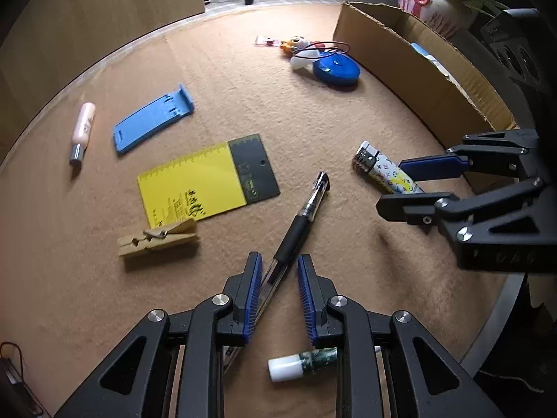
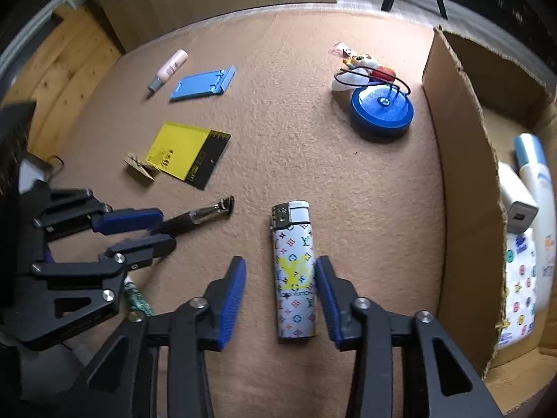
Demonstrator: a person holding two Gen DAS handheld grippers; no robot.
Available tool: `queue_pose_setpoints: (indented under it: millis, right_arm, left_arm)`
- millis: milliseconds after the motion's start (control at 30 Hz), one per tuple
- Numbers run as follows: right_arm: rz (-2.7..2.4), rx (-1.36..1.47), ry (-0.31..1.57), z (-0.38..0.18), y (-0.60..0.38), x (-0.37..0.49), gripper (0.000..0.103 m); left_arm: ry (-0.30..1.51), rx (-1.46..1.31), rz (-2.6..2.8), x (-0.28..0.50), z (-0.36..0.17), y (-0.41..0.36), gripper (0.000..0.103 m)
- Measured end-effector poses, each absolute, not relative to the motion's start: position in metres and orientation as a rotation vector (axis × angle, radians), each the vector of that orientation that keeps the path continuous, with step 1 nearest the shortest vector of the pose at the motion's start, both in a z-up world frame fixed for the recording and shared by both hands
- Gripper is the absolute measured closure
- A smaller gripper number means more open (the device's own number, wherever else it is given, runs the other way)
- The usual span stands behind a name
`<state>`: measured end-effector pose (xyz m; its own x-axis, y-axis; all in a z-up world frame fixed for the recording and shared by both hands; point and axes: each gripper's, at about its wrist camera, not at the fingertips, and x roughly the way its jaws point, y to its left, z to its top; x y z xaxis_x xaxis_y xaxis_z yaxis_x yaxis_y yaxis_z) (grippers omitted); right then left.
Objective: Organize objects
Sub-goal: 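Grasp the black pen with the left tool while the right tool grasps the lighter, then carry the pen and lighter into the box and open both tools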
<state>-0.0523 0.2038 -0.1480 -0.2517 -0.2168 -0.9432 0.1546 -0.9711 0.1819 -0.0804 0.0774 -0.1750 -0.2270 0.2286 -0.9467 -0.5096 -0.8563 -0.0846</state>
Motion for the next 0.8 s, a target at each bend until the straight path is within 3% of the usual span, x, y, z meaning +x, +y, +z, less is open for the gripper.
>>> queue_pose_setpoints:
  millis: [100,500,800]
  right_arm:
    - [-2.340,1.755,-0.053,-0.148,0.208,-0.050,0.082]
    - [-2.350,1.711,-0.187,-0.139,0.226,-0.032,0.082]
    - [-2.405,1.593,-0.289,-0.101,0.251,-0.018,0.082]
  left_arm:
    - [0.329,-1.569,2.126,-0.081,-0.175,0.079,0.087]
    - [0.116,-1.567,2.122,-0.085,-0.166,0.060,0.091]
    - [0.052,-1.456,2.171,-0.091,-0.117,0.076,0.091]
